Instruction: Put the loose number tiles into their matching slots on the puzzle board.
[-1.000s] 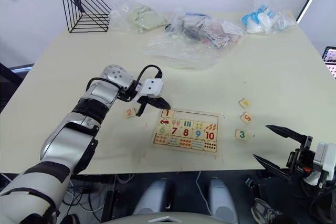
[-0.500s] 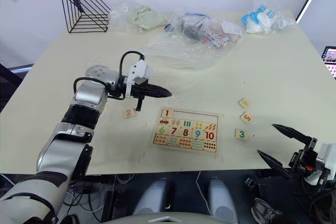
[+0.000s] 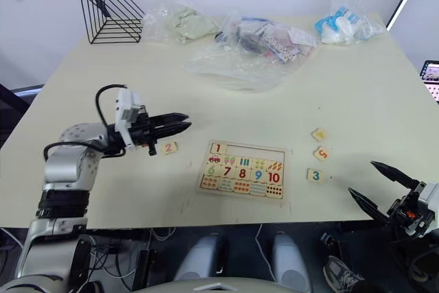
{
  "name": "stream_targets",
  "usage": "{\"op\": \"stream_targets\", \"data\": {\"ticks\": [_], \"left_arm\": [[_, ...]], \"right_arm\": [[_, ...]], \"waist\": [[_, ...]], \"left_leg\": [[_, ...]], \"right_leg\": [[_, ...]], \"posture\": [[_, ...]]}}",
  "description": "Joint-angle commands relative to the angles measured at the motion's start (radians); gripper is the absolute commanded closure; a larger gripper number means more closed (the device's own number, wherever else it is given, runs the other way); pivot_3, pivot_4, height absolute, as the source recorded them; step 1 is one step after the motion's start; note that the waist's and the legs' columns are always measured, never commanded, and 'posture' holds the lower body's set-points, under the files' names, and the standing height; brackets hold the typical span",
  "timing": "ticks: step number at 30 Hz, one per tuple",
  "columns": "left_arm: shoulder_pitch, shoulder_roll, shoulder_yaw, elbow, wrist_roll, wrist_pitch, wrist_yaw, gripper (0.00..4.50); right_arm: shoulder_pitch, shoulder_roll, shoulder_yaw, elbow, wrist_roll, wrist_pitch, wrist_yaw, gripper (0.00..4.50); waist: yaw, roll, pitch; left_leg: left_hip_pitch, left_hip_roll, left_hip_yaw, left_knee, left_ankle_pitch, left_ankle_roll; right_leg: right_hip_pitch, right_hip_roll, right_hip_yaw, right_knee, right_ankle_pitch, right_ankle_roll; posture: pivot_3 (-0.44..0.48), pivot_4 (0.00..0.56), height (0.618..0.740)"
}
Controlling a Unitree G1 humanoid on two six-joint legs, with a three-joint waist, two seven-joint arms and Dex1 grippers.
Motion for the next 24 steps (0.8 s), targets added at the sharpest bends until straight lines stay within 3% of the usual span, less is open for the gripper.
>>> {"op": "stream_targets", "data": {"ticks": [1,4,5,15,24], "left_arm": [[0.107,0.021,0.100,-0.106,-0.047,0.005,0.076,1.55],[0.217,0.023,0.147,-0.176,-0.070,0.012,0.127,0.16],[0.258,0.021,0.166,-0.198,-0.075,0.010,0.144,0.07],[0.531,-0.027,0.247,-0.341,-0.078,-0.036,0.294,0.07],[0.673,-0.016,0.286,-0.356,-0.102,-0.077,0.291,0.07]], "right_arm": [[-0.007,-0.013,-0.012,0.026,-0.018,-0.016,-0.005,0.00],[-0.007,-0.014,-0.014,0.035,-0.031,-0.011,-0.017,0.00],[-0.007,-0.014,-0.015,0.033,-0.032,-0.005,-0.026,0.00],[0.017,-0.028,-0.023,0.013,-0.033,0.037,-0.058,0.00],[0.102,-0.035,-0.047,-0.060,0.019,0.078,-0.024,0.00]], "waist": [[-0.003,0.000,0.000],[-0.002,0.000,0.000],[-0.002,0.000,0.000],[0.001,0.000,0.000],[-0.001,0.001,-0.001]], "left_leg": [[0.000,0.000,0.000,0.000,0.000,0.000],[0.000,0.000,0.000,-0.001,0.000,0.000],[0.000,0.001,0.000,-0.001,0.000,0.000],[0.001,0.001,0.000,-0.001,0.000,0.000],[0.001,0.001,0.001,-0.002,0.000,0.000]], "right_leg": [[0.000,0.000,0.000,0.000,0.000,0.000],[0.000,-0.001,0.000,-0.001,0.000,0.000],[0.000,-0.001,0.000,-0.001,0.000,0.000],[0.001,-0.002,0.000,-0.001,0.000,0.000],[0.001,-0.002,0.001,-0.002,0.000,0.000]], "posture": [[0.000,0.150,0.740],[0.000,0.150,0.740],[0.000,0.150,0.740],[0.000,0.150,0.740],[0.000,0.150,0.740]]}}
